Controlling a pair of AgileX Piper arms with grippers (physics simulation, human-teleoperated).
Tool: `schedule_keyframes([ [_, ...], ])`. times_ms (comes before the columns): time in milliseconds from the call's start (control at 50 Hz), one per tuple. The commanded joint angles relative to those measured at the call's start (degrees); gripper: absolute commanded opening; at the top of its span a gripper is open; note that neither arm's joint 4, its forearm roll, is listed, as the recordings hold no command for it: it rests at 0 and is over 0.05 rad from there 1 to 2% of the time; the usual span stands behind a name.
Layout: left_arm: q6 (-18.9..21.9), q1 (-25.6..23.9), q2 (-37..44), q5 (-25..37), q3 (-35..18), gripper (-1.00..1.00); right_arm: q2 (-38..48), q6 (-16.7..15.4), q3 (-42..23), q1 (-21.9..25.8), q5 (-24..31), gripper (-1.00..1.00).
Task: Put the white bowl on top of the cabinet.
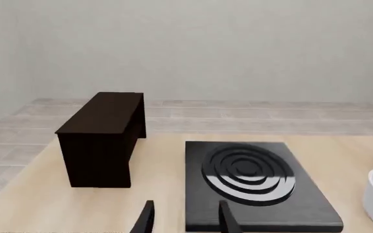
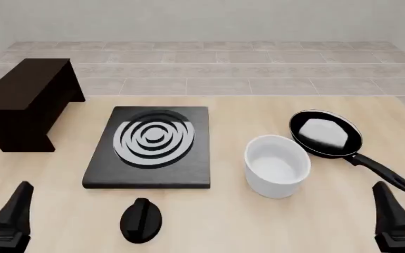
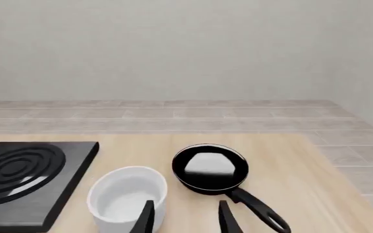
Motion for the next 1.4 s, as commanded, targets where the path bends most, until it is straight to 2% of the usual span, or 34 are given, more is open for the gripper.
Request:
schedule_keyframes([
  [20,-1.74,0.20,0.96,0.31,-1.76,1.00,0.72,0.44,-0.03,0.45,-0.32,1.00],
  [100,-3.90,1.91,5.65,-1.40,-4.92,1.00,0.59,0.01,0.03,0.50,-0.54,1.00],
  [140,-1.23,0.86,6.67,0.09,-8.70,1.00,0.61,0.13,0.04,0.48,-0.46,1.00],
  [180,-3.59,0.91,7.72,1.00,-10.93,1.00,0.94,0.37,0.08,0.45,-0.67,1.00],
  [320,-1.51,-1.95,11.82,2.01,-14.81,1.00,0.99,0.02,0.13,0.48,-1.01,1.00],
  [420,-2.44,-2.46,12.94,3.26,-17.65,1.00,1.13,0.30,0.11,0.46,-0.95,1.00],
  [500,-2.76,-6.80,16.66,5.40,-22.00,1.00,0.86,0.15,0.10,0.46,-0.78,1.00],
  [520,-3.38,-9.50,18.84,5.51,-22.73,1.00,0.54,0.05,0.06,0.47,-0.50,1.00],
  [540,-3.38,-9.51,18.87,5.49,-22.75,1.00,0.48,0.02,0.06,0.47,-0.46,1.00],
  [560,-1.02,-13.11,20.84,7.20,-25.33,1.00,0.75,0.05,0.11,0.47,-0.75,1.00],
  [620,-3.74,-12.90,22.51,9.40,-28.75,1.00,0.82,0.30,0.08,0.45,-0.63,1.00],
  [660,-1.71,-15.26,24.24,10.10,-30.86,1.00,0.87,0.32,0.10,0.45,-0.67,1.00],
  [700,-1.50,-15.76,24.95,10.33,-31.61,1.00,0.67,0.21,0.09,0.46,-0.55,1.00],
  [720,-2.67,-16.51,26.38,10.73,-32.93,1.00,0.65,0.21,0.09,0.46,-0.52,1.00],
  [740,-3.08,-17.95,27.80,11.14,-34.12,1.00,0.55,0.12,0.09,0.47,-0.49,1.00],
  [800,-0.73,-24.31,32.12,12.10,-36.69,1.00,0.60,0.17,0.11,0.46,-0.53,1.00],
  [860,-0.15,-28.02,36.07,11.98,-39.05,1.00,0.53,0.30,0.05,0.45,-0.30,1.00],
  [980,1.03,-30.71,40.14,12.42,-42.76,1.00,0.32,0.09,0.07,0.46,-0.28,1.00],
  [1020,2.87,-33.68,43.86,14.25,-47.86,1.00,0.47,0.14,0.08,0.46,-0.39,1.00],
  [1080,4.18,-35.61,47.55,15.45,-51.75,1.00,0.57,0.27,0.07,0.45,-0.40,1.00],
  [1140,3.72,-37.47,50.27,16.26,-54.36,1.00,0.77,0.27,0.10,0.45,-0.63,1.00],
  [1160,4.92,-38.06,51.28,16.34,-55.34,1.00,0.60,0.24,0.06,0.45,-0.44,1.00],
  [1200,6.11,-36.92,53.21,16.32,-57.75,1.00,0.48,0.11,0.05,0.46,-0.40,1.00],
  [1240,5.74,-39.52,55.49,17.16,-59.95,1.00,0.53,0.06,0.08,0.46,-0.52,1.00],
  [1280,6.31,-40.06,57.38,17.36,-61.36,1.00,0.43,0.16,0.01,0.45,-0.28,1.00],
  [1400,8.64,-46.40,66.83,19.02,-66.15,1.00,0.62,0.17,0.10,0.45,-0.54,1.00],
])
